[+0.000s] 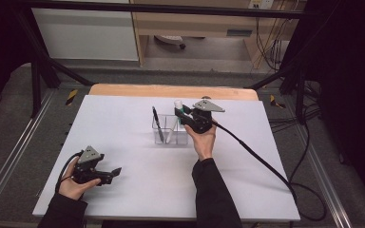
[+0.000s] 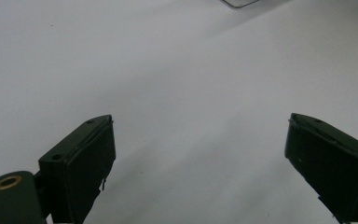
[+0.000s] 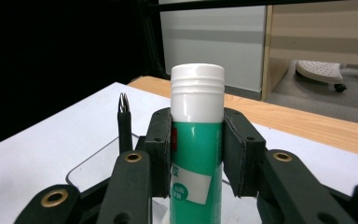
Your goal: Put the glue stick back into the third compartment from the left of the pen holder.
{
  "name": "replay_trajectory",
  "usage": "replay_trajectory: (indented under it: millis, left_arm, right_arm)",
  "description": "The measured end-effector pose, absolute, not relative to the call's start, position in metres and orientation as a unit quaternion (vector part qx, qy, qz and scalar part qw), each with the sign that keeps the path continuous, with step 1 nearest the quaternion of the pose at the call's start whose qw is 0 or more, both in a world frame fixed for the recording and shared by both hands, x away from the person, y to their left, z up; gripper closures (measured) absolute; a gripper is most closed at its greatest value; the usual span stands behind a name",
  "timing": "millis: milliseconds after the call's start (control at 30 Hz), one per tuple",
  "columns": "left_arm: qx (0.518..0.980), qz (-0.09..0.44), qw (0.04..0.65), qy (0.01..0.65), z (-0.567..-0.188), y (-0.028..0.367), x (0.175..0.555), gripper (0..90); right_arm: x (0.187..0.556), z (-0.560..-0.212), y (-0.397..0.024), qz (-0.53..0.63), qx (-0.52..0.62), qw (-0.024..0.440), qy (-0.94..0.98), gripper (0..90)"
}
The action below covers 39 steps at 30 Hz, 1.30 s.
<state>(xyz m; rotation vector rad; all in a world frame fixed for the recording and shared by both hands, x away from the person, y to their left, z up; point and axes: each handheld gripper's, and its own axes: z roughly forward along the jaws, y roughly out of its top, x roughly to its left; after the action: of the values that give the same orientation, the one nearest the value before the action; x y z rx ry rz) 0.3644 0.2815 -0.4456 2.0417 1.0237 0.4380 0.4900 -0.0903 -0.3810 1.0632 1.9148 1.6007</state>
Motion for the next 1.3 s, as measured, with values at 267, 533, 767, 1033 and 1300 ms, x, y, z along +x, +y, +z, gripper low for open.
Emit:
replay_trajectory:
  millis: [267,533,767,1033,1300]
  left_arm:
    - [0.807,0.173,0.395,0.403,-0.446,0.281,0.365,8.5]
    - [0.807,0.172,0.395,0.404,-0.446,0.281,0.365,8.5]
    - [0.808,0.172,0.394,0.404,-0.446,0.281,0.365,8.5]
    - [0.809,0.172,0.393,0.403,-0.446,0.281,0.365,8.5]
    - [0.809,0.171,0.393,0.402,-0.447,0.281,0.365,8.5]
  right_arm:
    - [0.489,-0.389,-0.092,0.577,0.382,0.214,0.689,65.7]
    - [0.486,-0.396,-0.095,0.582,0.380,0.212,0.687,65.7]
    - [0.483,-0.401,-0.095,0.580,0.372,0.221,0.690,65.7]
    - [0.480,-0.408,-0.097,0.573,0.372,0.220,0.696,65.6]
    - [0.477,-0.414,-0.099,0.553,0.373,0.216,0.713,65.4]
